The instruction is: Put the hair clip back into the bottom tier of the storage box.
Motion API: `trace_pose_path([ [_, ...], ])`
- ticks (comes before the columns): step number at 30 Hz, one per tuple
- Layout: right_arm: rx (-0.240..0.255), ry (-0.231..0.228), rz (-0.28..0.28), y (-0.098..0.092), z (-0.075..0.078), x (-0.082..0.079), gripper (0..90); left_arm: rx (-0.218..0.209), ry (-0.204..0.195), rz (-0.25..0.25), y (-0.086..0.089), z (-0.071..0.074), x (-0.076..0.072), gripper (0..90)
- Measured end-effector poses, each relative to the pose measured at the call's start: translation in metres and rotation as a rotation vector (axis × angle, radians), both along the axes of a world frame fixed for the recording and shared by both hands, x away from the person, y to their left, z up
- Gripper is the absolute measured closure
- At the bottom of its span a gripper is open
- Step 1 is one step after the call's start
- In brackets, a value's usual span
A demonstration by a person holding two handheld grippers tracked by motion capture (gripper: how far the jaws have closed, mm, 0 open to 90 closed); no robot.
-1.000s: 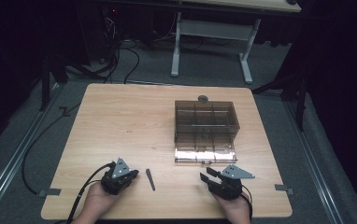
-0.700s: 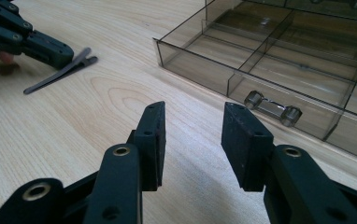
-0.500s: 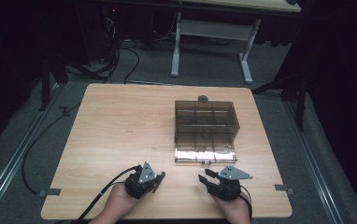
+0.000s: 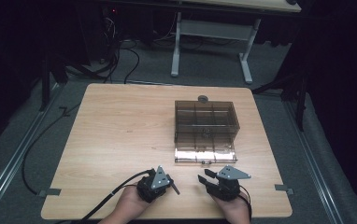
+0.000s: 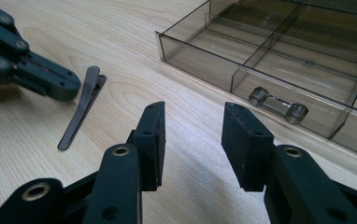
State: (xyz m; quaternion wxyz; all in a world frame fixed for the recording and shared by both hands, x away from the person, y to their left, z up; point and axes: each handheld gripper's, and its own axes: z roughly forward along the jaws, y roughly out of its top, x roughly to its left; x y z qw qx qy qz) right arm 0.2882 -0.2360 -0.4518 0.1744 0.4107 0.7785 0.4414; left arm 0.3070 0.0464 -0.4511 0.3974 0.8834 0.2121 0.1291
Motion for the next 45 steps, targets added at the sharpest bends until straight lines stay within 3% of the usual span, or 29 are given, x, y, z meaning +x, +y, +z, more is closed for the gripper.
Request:
trace_pose_path([
  [2, -0.006, 0.003, 0.0, 0.0, 0.0, 0.0, 60.4, -0.003, -0.003, 0.003, 0.005, 0.001, 0.0, 89.6],
  [3, -0.009, 0.003, 0.0, 0.001, 0.0, 0.001, 60.4, -0.003, -0.021, 0.035, 0.023, 0.001, 0.002, 88.8],
  [4, -0.009, 0.003, 0.0, 0.001, 0.0, 0.001, 60.4, -0.003, -0.021, 0.035, 0.023, 0.001, 0.002, 87.2],
  [5, -0.016, 0.005, 0.002, 0.002, -0.001, 0.001, 60.5, -0.008, -0.025, 0.069, 0.04, 0.0, 0.005, 85.5],
  [6, -0.02, 0.005, 0.001, 0.002, -0.001, 0.001, 60.5, -0.008, -0.025, 0.069, 0.04, 0.0, 0.005, 84.3],
  [7, -0.026, 0.004, 0.002, 0.003, -0.001, 0.001, 60.5, -0.018, -0.028, 0.109, 0.064, 0.001, 0.01, 83.8],
  [8, -0.026, 0.004, 0.002, 0.003, -0.001, 0.001, 60.5, -0.018, -0.028, 0.109, 0.064, 0.001, 0.01, 82.9],
  [10, -0.031, 0.005, 0.002, 0.004, -0.001, 0.001, 60.6, -0.034, -0.026, 0.153, 0.087, 0.003, 0.014, 81.6],
  [11, -0.038, 0.007, -0.001, 0.005, -0.002, 0.002, 60.7, -0.05, -0.035, 0.206, 0.108, 0.005, 0.017, 80.5],
  [12, -0.038, 0.007, -0.001, 0.005, -0.002, 0.002, 60.7, -0.05, -0.035, 0.206, 0.108, 0.005, 0.017, 79.5],
  [15, -0.042, 0.017, 0.002, 0.006, -0.002, 0.002, 63.3, -0.058, -0.052, 0.275, 0.133, 0.003, 0.02, 77.3],
  [18, -0.045, 0.021, 0.004, 0.006, -0.002, 0.002, 63.4, -0.081, -0.04, 0.323, 0.149, -0.004, 0.023, 74.2],
  [21, -0.058, 0.025, -0.002, 0.007, -0.002, 0.002, 61.3, -0.056, -0.081, 0.339, 0.154, -0.006, 0.023, 64.0],
  [22, -0.061, 0.024, -0.006, 0.007, -0.002, 0.003, 60.0, -0.057, -0.081, 0.343, 0.155, -0.008, 0.025, 58.3],
  [23, -0.066, 0.022, -0.017, 0.008, -0.003, 0.003, 59.8, -0.067, -0.047, 0.368, 0.158, -0.01, 0.029, 50.4],
  [24, -0.066, 0.022, -0.017, 0.008, -0.003, 0.003, 59.8, -0.067, -0.047, 0.368, 0.158, -0.01, 0.029, 47.6],
  [26, -0.073, 0.024, -0.027, 0.009, -0.002, 0.004, 59.0, -0.107, -0.04, 0.369, 0.16, -0.009, 0.029, 46.1],
  [32, -0.075, 0.034, 0.001, 0.022, -0.001, 0.005, 59.0, -0.103, -0.035, 0.374, 0.16, -0.009, 0.029, 42.3],
  [35, -0.1, 0.045, 0.047, 0.043, -0.001, 0.007, 59.9, -0.097, -0.043, 0.369, 0.158, -0.01, 0.028, 41.5],
  [38, -0.094, 0.061, 0.086, 0.059, -0.002, 0.009, 61.1, -0.088, -0.047, 0.368, 0.157, -0.01, 0.028, 41.3],
  [45, -0.095, 0.072, 0.147, 0.083, -0.004, 0.012, 64.0, -0.086, -0.047, 0.366, 0.157, -0.01, 0.028, 41.1],
])
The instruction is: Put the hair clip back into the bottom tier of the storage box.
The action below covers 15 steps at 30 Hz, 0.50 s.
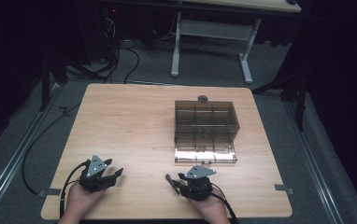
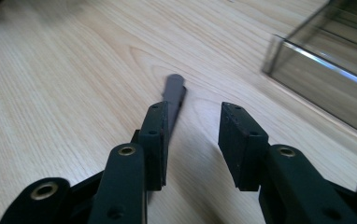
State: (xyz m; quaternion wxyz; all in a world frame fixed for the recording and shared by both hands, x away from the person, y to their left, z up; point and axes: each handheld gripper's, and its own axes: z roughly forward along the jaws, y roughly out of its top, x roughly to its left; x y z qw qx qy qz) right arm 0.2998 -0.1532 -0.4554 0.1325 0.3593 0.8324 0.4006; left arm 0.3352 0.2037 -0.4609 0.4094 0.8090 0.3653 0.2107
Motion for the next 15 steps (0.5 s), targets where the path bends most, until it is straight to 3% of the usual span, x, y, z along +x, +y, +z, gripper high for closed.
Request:
trace_pose_path([
  [4, 0.001, 0.003, 0.012, 0.009, 0.0, 0.001, 65.5, -0.002, -0.001, -0.002, -0.001, 0.0, 0.0, 41.1],
  [7, -0.025, 0.007, 0.019, 0.018, -0.001, 0.004, 70.3, 0.005, 0.005, -0.011, -0.001, 0.0, 0.0, 40.6],
  [15, -0.038, 0.019, 0.012, 0.02, -0.002, 0.004, 78.7, 0.011, 0.006, -0.009, -0.002, 0.0, 0.0, 40.6],
])
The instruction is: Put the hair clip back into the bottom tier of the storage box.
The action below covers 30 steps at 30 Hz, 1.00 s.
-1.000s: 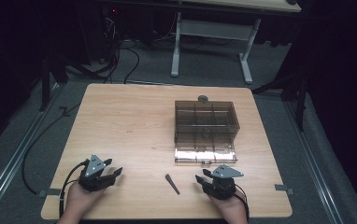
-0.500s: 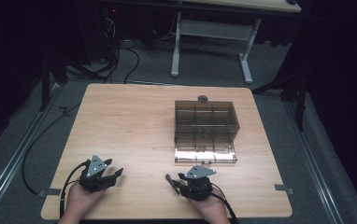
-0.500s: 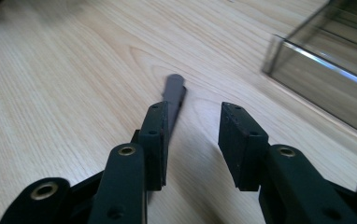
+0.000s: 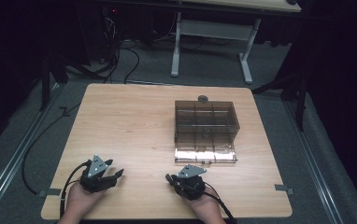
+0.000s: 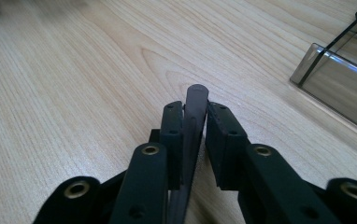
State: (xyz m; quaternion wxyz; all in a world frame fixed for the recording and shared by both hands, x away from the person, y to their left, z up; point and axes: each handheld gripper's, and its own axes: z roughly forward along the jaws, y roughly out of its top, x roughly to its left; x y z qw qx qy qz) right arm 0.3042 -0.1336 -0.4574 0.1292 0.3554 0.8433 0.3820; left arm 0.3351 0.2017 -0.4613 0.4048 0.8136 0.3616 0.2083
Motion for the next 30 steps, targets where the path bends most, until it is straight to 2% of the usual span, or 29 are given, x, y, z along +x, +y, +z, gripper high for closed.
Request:
trace_pose_path([
  [3, -0.004, -0.003, -0.002, 0.0, 0.0, 0.0, 81.4, 0.0, 0.0, 0.0, 0.0, 0.0, 0.0, 40.6],
  [14, -0.002, -0.013, -0.002, -0.001, 0.001, 0.0, 82.0, 0.0, 0.002, -0.002, 0.0, 0.0, 0.0, 40.6],
  [15, 0.007, -0.018, -0.007, -0.003, 0.003, -0.001, 90.0, 0.0, 0.003, -0.003, 0.0, 0.0, 0.0, 40.6],
  [17, 0.02, -0.031, -0.017, -0.007, 0.006, -0.002, 90.0, -0.002, 0.003, -0.002, 0.0, 0.0, 0.0, 40.6],
  [25, 0.018, -0.032, -0.035, -0.011, 0.006, -0.002, 90.0, 0.001, 0.004, -0.001, 0.0, 0.0, 0.0, 40.6],
  [27, 0.02, -0.04, -0.048, -0.012, 0.007, -0.001, 84.2, 0.001, 0.006, -0.001, 0.0, 0.0, 0.0, 40.6],
  [28, 0.02, -0.04, -0.048, -0.012, 0.007, -0.001, 84.2, 0.001, 0.006, -0.001, 0.0, 0.0, 0.0, 40.6],
  [30, 0.027, -0.028, -0.073, -0.012, 0.005, 0.001, 73.4, 0.005, 0.006, -0.003, -0.001, 0.0, 0.0, 40.6],
])
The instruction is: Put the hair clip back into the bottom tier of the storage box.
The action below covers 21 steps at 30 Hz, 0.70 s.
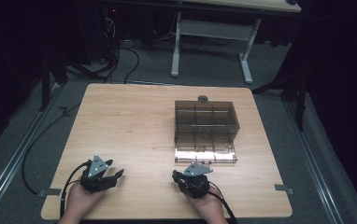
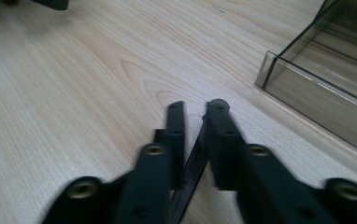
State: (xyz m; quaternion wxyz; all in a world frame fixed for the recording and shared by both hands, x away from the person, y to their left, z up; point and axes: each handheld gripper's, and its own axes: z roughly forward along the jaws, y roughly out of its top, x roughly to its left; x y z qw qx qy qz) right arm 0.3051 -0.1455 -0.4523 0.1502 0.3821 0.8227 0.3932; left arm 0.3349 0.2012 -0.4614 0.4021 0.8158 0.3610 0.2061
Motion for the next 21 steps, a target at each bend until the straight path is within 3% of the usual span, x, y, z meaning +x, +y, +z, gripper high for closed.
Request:
trace_pose_path([
  [2, -0.018, 0.005, -0.018, 0.001, -0.002, 0.003, 70.7, 0.0, -0.001, 0.0, 0.0, 0.0, 0.0, 40.6],
  [3, -0.045, 0.017, -0.028, 0.004, -0.005, 0.004, 72.2, 0.0, 0.0, -0.001, 0.0, 0.0, 0.0, 40.6],
  [8, -0.073, 0.011, -0.039, 0.004, -0.005, 0.004, 79.1, 0.0, 0.002, 0.0, 0.0, 0.0, 0.0, 40.5],
  [21, -0.045, -0.024, -0.049, -0.008, 0.002, -0.002, 79.4, 0.0, 0.001, -0.001, 0.0, 0.0, 0.0, 40.6],
])
